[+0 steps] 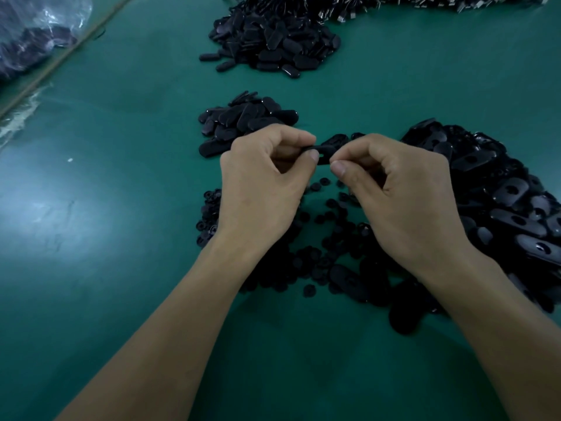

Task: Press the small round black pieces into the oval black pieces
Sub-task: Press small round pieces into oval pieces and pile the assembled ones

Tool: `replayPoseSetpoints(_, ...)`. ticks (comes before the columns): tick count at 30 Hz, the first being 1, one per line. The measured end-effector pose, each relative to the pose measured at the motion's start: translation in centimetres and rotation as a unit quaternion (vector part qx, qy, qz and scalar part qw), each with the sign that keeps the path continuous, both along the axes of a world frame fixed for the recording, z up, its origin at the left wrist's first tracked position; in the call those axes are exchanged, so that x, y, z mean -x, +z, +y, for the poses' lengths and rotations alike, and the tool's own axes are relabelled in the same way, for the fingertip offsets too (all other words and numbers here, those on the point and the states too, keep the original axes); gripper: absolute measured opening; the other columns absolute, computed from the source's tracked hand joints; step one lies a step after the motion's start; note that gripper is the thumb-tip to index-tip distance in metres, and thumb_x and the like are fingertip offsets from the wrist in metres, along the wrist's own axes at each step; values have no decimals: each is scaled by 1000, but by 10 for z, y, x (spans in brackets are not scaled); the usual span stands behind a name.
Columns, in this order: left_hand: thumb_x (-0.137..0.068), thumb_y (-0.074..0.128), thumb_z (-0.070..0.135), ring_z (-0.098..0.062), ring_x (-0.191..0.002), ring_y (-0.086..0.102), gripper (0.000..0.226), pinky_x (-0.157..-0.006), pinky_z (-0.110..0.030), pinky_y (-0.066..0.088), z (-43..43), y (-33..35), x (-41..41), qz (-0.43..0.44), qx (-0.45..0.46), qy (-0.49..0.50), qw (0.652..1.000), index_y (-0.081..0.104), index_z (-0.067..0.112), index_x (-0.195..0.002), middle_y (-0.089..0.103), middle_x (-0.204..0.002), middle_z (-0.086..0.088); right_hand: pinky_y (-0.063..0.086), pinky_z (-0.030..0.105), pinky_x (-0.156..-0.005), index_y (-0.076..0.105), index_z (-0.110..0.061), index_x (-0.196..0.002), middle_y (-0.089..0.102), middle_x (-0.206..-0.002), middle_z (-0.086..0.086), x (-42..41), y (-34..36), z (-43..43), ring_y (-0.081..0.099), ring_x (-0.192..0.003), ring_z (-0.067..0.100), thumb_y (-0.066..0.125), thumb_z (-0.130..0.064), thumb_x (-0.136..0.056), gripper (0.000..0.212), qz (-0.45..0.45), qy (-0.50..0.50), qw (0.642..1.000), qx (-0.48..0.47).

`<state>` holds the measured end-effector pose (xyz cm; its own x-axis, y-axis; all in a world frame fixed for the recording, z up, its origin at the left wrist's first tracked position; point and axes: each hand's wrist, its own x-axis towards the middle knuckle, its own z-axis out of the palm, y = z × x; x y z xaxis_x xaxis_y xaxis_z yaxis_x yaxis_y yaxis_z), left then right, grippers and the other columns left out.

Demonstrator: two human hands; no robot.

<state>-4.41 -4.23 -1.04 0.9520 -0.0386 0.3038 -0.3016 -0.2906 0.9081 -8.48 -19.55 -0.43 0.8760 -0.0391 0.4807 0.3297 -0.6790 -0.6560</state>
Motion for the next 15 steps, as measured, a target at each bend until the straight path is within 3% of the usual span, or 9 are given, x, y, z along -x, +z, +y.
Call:
replayPoseSetpoints(2,-89,75,11,-9,-77,74,12,-77,-34,62,-1,1,1,0,-3,-1,1000,75,20,-97,75,-83,7,47,21,-72,75,-17,-99,69,-83,-7,0,1,0,61,-77,7,67,-16,-96,8,-8,-3,1000,15)
replayPoseSetpoints(8,-89,75,9,-1,-71,71,15,-70,-20,57,-2,3,1,-14,-22,-4,1000,76,22,-95,74,-80,12,40,3,-91,70,-14,-125,68,-104,0,0,2,1,58,-98,4,59,-6,-99,29,2,-18,999,46)
replayPoseSetpoints(12,-86,77,8,0,-72,71,17,-71,-19,57,-2,3,2,-12,-36,-15,999,77,22,-96,74,-80,13,45,4,-83,72,-13,-119,62,-89,-19,-1,1,1,62,-83,-6,67,-10,-95,24,18,-27,999,5)
replayPoseSetpoints(15,-86,78,9,2,-75,70,17,-72,-14,55,-3,4,4,-25,-57,-29,998,77,22,-96,73,-81,16,48,4,-76,75,-16,-104,61,-85,-26,-1,1,0,65,-86,-7,71,-11,-92,14,19,-35,999,-19)
